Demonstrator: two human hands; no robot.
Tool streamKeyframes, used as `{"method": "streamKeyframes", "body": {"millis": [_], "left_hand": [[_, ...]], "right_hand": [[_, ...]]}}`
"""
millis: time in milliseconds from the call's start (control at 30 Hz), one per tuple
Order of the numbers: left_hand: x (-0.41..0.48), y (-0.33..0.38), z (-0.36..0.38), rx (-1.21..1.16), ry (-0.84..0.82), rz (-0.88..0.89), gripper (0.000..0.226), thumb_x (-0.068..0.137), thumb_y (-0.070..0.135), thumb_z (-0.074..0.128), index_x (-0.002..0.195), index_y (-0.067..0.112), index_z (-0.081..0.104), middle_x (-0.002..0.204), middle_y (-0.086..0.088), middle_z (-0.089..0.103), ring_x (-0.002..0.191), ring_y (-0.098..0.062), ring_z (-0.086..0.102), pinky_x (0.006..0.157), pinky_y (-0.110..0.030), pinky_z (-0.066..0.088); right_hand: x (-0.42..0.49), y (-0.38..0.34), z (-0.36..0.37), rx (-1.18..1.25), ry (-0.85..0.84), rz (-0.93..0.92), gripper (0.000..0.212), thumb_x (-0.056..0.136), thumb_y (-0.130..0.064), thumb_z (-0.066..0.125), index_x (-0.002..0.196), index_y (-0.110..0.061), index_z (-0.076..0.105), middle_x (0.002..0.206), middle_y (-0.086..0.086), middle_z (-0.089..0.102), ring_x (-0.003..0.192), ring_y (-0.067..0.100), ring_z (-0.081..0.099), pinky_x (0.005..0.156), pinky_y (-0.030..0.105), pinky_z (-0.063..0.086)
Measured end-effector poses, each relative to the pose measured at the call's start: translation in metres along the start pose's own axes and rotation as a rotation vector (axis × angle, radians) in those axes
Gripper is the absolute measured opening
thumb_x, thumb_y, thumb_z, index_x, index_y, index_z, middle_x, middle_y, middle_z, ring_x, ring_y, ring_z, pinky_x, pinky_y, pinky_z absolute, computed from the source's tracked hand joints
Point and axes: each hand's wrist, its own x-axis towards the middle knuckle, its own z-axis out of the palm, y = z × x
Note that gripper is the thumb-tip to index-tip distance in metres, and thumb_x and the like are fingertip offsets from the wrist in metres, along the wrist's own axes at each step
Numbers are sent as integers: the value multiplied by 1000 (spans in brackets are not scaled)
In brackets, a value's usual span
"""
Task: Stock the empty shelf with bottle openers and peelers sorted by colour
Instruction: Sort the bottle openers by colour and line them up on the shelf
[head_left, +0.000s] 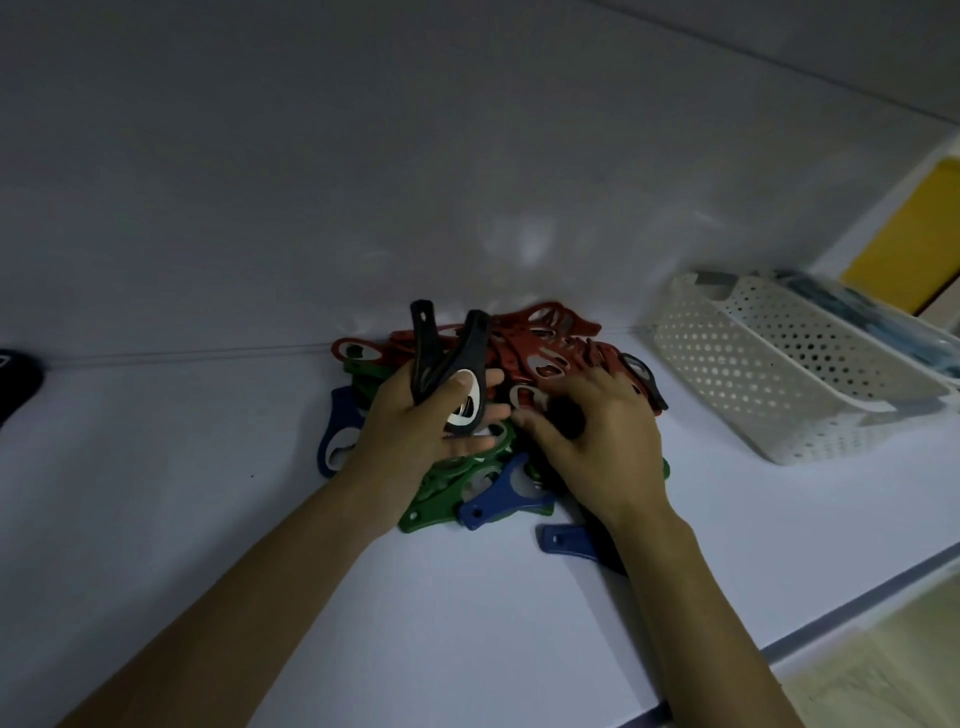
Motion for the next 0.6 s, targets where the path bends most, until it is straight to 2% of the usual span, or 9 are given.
{"method": "streamKeyframes", "body": {"millis": [100, 167, 267, 333, 433, 500, 600], "left_hand": [[2, 4, -3, -59, 18, -77, 18, 96, 13, 46, 99, 15, 63, 85, 3, 75, 71, -15, 71, 50, -18, 50], [3, 6, -4, -89, 10, -106, 18, 96, 16, 46, 98, 12, 63, 81, 1, 74, 65, -14, 69, 47, -18, 49], [3, 8, -2, -173, -7, -151, 27, 98, 23, 39, 98, 9, 62, 78, -2, 74, 58, -13, 66, 44, -17, 46], [2, 9, -2, -194, -22, -170, 30, 99, 23, 36, 101, 7, 61, 79, -3, 74, 60, -14, 68, 44, -18, 48], [2, 8, -2, -170, -39, -163, 29, 99, 22, 40, 112, 5, 59, 88, -5, 74, 73, -20, 72, 53, -21, 54], [2, 6, -4, -172, -53, -162, 31, 96, 27, 44, 114, 7, 58, 95, -6, 74, 82, -24, 72, 61, -25, 58], [3, 7, -7, -175, -53, -164, 47, 79, 47, 53, 112, 15, 62, 103, -8, 72, 91, -21, 70, 69, -33, 59]], "right_hand": [[0, -1, 1, -86, -9, -77, 22, 82, -35, 72, 94, -17, 76, 89, 4, 67, 84, 27, 58, 73, 40, 47], [0, -6, 3, -106, 67, -138, 16, 86, -25, 69, 88, -11, 76, 83, 8, 66, 76, 30, 57, 66, 40, 47], [2, -11, 2, -93, 263, -109, 22, 90, -19, 63, 79, -1, 71, 75, 8, 53, 69, 27, 50, 55, 33, 41], [2, -13, -2, -68, 394, -56, 25, 93, -22, 57, 82, -3, 69, 73, 7, 55, 66, 27, 54, 52, 29, 38], [-1, -16, -5, 8, 472, -72, 23, 94, -21, 54, 95, -3, 70, 83, 8, 70, 70, 23, 65, 62, 26, 45], [-4, -18, -3, 86, 414, -181, 21, 91, -16, 55, 100, -3, 69, 89, 7, 71, 75, 17, 65, 69, 24, 50], [-6, -27, 5, 173, 149, -379, 24, 86, -9, 55, 105, -6, 70, 102, 7, 71, 92, 21, 67, 80, 36, 54]]}}
